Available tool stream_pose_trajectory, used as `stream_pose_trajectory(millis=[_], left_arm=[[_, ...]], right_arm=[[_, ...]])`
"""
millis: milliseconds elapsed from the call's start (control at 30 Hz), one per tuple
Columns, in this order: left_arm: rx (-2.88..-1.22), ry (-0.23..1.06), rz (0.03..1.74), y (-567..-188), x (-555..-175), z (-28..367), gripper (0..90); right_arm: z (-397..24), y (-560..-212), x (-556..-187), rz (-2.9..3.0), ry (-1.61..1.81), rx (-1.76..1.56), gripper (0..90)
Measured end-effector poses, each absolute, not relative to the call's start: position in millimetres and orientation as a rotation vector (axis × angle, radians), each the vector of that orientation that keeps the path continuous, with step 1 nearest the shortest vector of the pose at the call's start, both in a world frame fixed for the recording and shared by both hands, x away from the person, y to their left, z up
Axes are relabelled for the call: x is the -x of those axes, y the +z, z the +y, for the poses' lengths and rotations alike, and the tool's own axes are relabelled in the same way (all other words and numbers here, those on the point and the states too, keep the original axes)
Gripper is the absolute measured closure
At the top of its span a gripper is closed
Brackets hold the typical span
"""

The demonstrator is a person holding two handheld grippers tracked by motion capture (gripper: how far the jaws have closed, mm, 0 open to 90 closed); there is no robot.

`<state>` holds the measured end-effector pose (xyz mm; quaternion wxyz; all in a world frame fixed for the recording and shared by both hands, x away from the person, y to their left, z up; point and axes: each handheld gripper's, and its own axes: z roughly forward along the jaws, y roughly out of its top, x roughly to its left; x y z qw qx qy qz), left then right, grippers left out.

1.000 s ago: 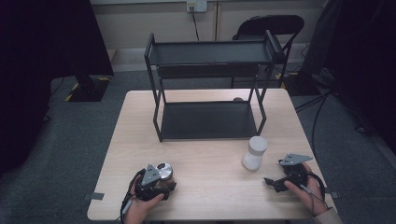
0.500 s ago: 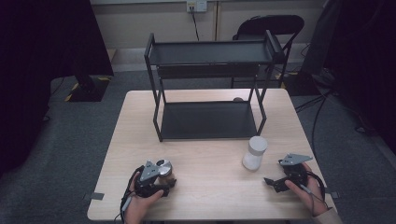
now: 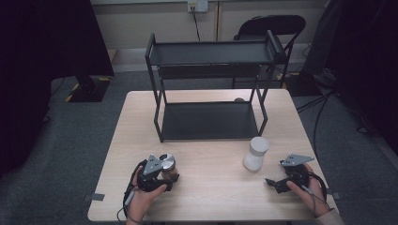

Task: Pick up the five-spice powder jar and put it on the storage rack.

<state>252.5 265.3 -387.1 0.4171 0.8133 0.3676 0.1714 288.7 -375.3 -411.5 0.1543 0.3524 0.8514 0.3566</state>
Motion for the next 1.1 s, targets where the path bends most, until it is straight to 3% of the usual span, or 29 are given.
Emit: stream_pose_trajectory(millis=[1100], left_arm=[[-2.027,0.455,0.879,-357,-304,237,30.0]], right_arm=[[-375,-412,-289,2.440,1.022,-1.010,0.0]])
